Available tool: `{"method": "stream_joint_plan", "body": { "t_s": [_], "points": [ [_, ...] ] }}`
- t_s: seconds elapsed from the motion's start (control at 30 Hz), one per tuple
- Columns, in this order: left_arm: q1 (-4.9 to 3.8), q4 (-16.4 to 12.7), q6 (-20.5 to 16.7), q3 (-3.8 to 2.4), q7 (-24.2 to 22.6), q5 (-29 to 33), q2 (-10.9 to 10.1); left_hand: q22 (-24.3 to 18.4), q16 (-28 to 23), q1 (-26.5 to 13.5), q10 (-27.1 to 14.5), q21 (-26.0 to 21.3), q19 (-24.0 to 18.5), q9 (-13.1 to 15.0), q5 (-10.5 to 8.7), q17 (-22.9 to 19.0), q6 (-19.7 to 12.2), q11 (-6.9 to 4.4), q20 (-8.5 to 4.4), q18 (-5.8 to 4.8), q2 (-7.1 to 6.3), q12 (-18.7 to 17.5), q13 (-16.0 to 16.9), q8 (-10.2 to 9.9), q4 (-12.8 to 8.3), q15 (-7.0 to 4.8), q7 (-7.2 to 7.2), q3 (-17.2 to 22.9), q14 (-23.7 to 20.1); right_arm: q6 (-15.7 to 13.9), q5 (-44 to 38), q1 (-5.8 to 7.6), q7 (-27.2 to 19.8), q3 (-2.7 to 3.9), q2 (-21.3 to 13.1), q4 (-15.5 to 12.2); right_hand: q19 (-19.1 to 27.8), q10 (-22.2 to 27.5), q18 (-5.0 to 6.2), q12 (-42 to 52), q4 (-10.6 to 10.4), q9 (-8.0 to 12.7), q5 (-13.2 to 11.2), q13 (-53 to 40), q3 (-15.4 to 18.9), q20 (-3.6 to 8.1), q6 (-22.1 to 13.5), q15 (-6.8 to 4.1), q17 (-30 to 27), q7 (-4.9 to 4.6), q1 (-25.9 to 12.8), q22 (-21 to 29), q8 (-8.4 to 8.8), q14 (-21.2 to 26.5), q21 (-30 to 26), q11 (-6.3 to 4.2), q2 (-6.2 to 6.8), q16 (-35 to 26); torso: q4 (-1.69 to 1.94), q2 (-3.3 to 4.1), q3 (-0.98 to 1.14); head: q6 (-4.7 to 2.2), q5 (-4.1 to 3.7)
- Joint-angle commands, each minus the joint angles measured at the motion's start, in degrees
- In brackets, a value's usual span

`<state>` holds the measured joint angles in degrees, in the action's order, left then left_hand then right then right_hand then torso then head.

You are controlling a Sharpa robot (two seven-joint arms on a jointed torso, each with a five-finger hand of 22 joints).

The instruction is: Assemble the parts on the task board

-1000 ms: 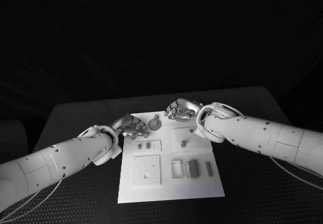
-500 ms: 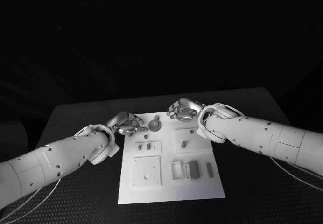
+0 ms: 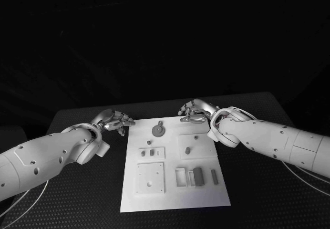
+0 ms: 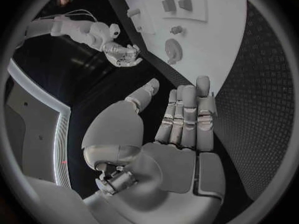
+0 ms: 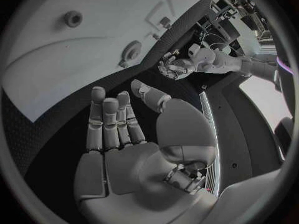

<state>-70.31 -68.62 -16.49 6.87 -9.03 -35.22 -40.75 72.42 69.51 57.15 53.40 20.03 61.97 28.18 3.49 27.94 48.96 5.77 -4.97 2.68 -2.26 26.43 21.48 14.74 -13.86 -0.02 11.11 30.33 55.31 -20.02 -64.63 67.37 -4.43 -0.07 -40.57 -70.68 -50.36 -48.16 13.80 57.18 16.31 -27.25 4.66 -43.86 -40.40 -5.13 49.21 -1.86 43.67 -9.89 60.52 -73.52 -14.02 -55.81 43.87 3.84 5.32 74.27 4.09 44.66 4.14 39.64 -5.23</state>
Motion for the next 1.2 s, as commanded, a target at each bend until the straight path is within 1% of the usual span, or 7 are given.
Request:
{"method": "stream_joint_plan", "body": {
  "t_s": [0.03, 0.13, 0.3, 0.5, 0.77, 0.93, 1.2],
  "points": [
    [-0.2, -1.1, 3.5, -0.14, -0.4, 6.6, -1.0, -1.6, -3.6, -0.3, 1.5, -2.5, -1.8, 0.1, -0.3, -1.6, -0.1, 0.61, 0.27, 1.3, -0.28, -1.6, -1.1, 0.5, -0.2, 0.29, -0.44, 0.8, -1.3, -0.9, 0.7, 0.0, -2.0, 0.02, -0.9, -0.7, 0.6, -0.6, 0.44, -6.7, 0.1, 0.0, -0.1, 5.8, 1.1, -0.62, -0.1, 0.2, -1.3, -0.5, 1.1, 0.6, -0.49, -0.3, -1.2, 0.43, 0.3, -2.1, 0.08, -0.1, -0.09, -0.35, -0.1],
    [-0.21, -2.5, 4.4, -0.25, -1.5, 7.9, -2.7, -5.6, -12.4, -1.2, 3.4, -7.9, -4.9, 0.2, -0.12, -5.2, -0.3, 1.34, 1.27, -0.35, -0.77, -4.8, -3.0, 1.4, -1.1, 1.61, -0.7, 1.4, -3.1, 0.9, -4.4, 0.0, -1.6, 0.02, -3.1, -2.1, 0.1, -1.8, 1.05, -19.8, -0.2, 0.2, -0.1, 16.3, 1.8, -1.42, -0.4, 1.54, -1.9, -0.97, 2.2, 0.7, -1.12, -1.1, -1.7, 2.04, 0.8, -2.8, 0.12, -0.39, -0.18, -0.64, -0.81],
    [-0.2, -3.7, 5.1, -0.32, -2.6, 10.1, -4.0, -9.0, -19.8, -1.6, 5.4, -12.4, -7.2, 0.2, -0.3, -6.8, -0.7, 1.33, 2.6, -1.45, -0.98, -7.7, -4.3, 2.3, -1.8, 3.26, -0.66, 1.0, -3.1, 2.8, -12.5, -0.05, -0.9, -0.01, -5.3, -3.5, -2.2, -7.0, 1.2, -29.3, -0.1, 0.6, -0.1, 23.8, 2.4, -1.07, -0.3, 1.55, -2.0, -0.85, 3.6, 0.9, -2.11, -3.4, -1.9, 1.99, 1.18, -2.7, 0.1, -0.83, -0.44, -1.1, -1.49],
    [-0.19, -4.6, 5.0, -0.31, -3.1, 10.8, -4.7, -9.5, -20.9, -1.7, 5.9, -13.1, -7.1, 0.1, -0.31, -6.6, -0.7, 1.31, 2.67, -1.55, -0.94, -8.3, -4.6, 2.4, -1.9, 3.34, -0.52, 0.7, -2.8, 3.3, -24.8, -1.21, 0.6, -0.23, -6.5, -4.6, -4.8, -11.0, 1.2, -33.2, -0.4, 0.4, -0.1, 26.3, 2.5, -0.07, 0.9, 0.84, -2.0, -0.18, 4.1, 0.9, -3.29, -5.9, -1.5, 1.53, 2.0, -2.3, -0.05, -1.54, -0.76, -0.93, -1.09],
    [-0.18, -5.7, 4.8, -0.3, -3.6, 11.7, -5.6, -10.0, -22.0, -2.7, 5.9, -13.8, -7.2, -0.1, -0.32, -6.3, -1.2, 1.47, 2.83, -1.65, -1.48, -9.2, -4.8, 2.4, -1.8, 3.56, -0.31, -0.4, -2.8, 2.2, -34.4, -2.24, 4.2, -2.03, -6.9, -6.0, -6.2, -12.1, 1.2, -37.7, -1.3, 0.7, -0.1, 28.5, 2.2, 0.47, 0.2, 1.29, -2.3, 0.23, 3.9, 1.0, -3.23, -7.7, -1.7, 1.92, 3.6, -2.9, -0.22, -2.49, -1.29, -0.41, -0.99],
    [-0.15, -5.5, 4.6, -0.3, -3.8, 12.4, -5.5, -10.2, -22.6, -3.3, 6.1, -14.2, -7.2, -0.1, -0.3, -5.9, -1.3, 1.47, 2.88, -1.63, -1.37, -9.5, -4.9, 2.5, -2.0, 3.61, -0.32, -1.4, -2.8, 2.1, -37.9, -2.74, 5.9, -2.66, -6.9, -6.7, -7.2, -14.0, 1.2, -39.7, -2.6, 0.9, -0.1, 29.4, 2.0, 0.9, 0.3, 1.03, -2.8, 0.42, 3.8, 1.3, -3.53, -9.1, -2.1, 1.67, 4.93, -3.7, -0.17, -2.91, -1.69, -0.05, -1.02],
    [-0.14, -5.1, 4.5, -0.29, -3.8, 13.0, -5.2, -10.4, -23.0, -3.6, 6.2, -14.5, -7.1, -0.2, -0.31, -5.7, -1.5, 1.5, 2.93, -1.62, -1.18, -9.8, -4.9, 2.6, -2.0, 3.66, -0.28, -2.0, -2.7, 3.3, -38.7, -3.18, 6.2, -3.04, -6.8, -6.7, -7.6, -14.9, 1.2, -41.2, -3.2, 0.9, -0.1, 30.0, 2.1, 1.02, 0.8, 1.03, -2.9, 0.55, 3.8, 1.4, -3.93, -9.7, -2.5, 1.7, 5.84, -4.3, -0.13, -3.15, -1.99, 0.63, -0.59]
  ]
}}
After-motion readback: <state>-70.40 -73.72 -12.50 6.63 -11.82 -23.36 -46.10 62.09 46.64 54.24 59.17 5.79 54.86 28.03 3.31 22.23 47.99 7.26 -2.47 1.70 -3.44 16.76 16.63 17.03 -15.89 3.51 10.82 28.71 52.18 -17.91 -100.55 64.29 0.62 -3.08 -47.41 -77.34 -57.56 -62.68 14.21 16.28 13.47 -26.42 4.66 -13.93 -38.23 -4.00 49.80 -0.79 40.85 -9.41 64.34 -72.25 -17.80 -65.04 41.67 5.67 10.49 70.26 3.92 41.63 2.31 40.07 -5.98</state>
